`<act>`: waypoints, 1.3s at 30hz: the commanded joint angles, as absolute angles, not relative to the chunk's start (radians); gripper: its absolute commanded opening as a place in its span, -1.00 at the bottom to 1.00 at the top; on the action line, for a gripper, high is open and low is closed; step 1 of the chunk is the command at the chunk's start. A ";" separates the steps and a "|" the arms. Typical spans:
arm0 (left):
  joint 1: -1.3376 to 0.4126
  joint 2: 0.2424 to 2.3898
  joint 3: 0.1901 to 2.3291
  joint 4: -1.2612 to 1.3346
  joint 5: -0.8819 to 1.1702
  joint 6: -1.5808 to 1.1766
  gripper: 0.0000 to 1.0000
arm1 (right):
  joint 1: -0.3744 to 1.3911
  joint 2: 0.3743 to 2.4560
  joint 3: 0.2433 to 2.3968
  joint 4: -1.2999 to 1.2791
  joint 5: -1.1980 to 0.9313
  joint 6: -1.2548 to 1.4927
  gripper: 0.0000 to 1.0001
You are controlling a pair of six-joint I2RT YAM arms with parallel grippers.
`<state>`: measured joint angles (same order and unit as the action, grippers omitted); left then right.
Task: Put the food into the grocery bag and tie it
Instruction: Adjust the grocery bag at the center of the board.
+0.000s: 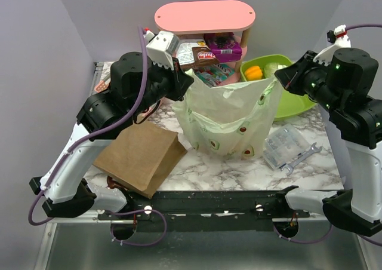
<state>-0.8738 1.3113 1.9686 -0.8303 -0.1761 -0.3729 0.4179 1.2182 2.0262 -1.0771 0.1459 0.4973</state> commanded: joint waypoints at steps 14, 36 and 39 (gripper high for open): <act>-0.747 1.207 1.587 -0.537 0.209 -0.675 -1.00 | 0.421 1.047 1.531 -0.907 0.049 0.565 -0.84; -0.749 1.198 1.329 -0.033 0.645 -0.938 -1.00 | 0.421 1.088 1.695 -0.851 -0.203 0.452 -0.87; -0.750 1.207 1.334 -0.030 0.659 -0.932 -1.00 | 0.421 1.064 1.688 -0.851 -0.190 0.429 -0.82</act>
<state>-0.7464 1.1904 1.2987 -0.1089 0.5625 -0.9066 0.4179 1.0958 1.6669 -0.8356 -0.2535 0.4908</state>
